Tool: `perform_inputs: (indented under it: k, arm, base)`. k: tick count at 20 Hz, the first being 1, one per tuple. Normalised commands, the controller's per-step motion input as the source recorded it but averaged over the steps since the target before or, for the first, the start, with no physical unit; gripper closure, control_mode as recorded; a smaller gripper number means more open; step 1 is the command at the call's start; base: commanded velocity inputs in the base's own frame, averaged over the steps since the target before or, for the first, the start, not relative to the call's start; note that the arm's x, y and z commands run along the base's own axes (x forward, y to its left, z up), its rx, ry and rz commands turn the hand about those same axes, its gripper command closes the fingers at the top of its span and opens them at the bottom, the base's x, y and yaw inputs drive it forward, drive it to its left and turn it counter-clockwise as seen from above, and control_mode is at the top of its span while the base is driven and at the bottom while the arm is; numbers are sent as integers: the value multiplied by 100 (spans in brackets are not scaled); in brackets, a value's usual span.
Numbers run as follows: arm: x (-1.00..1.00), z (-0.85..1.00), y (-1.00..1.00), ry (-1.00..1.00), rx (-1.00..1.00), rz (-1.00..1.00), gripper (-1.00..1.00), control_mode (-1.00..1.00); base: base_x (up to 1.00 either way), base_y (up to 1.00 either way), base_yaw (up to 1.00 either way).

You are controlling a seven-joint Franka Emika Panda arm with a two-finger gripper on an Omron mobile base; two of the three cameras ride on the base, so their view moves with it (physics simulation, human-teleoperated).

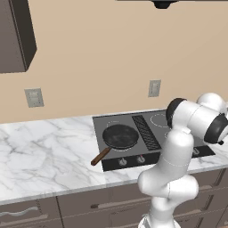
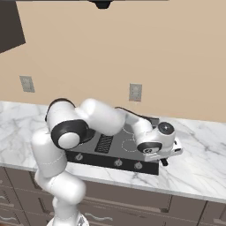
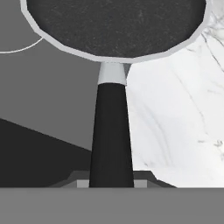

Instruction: Place both pans onto different burners. Then place the lemon wedge and the steak on different pans.

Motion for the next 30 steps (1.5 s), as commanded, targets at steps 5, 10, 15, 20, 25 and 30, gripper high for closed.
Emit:
perform_inputs:
  k: [5,10,15,20,25,30]
  arm:
    - [0,0,11,0,0,16,100,-100]
    - [0,0,8,9,0,21,100,-100]
    - [0,0,5,10,0,20,100,-100]
    - [4,0,1,9,0,16,100,-100]
    - [29,0,-1,3,0,6,100,-100]
    - [23,-2,-3,1,0,4,100,-100]
  base:
    - [0,0,0]
    - [0,0,0]
    - [0,0,0]
    - [0,0,0]
    - [0,0,0]
    - [0,0,0]
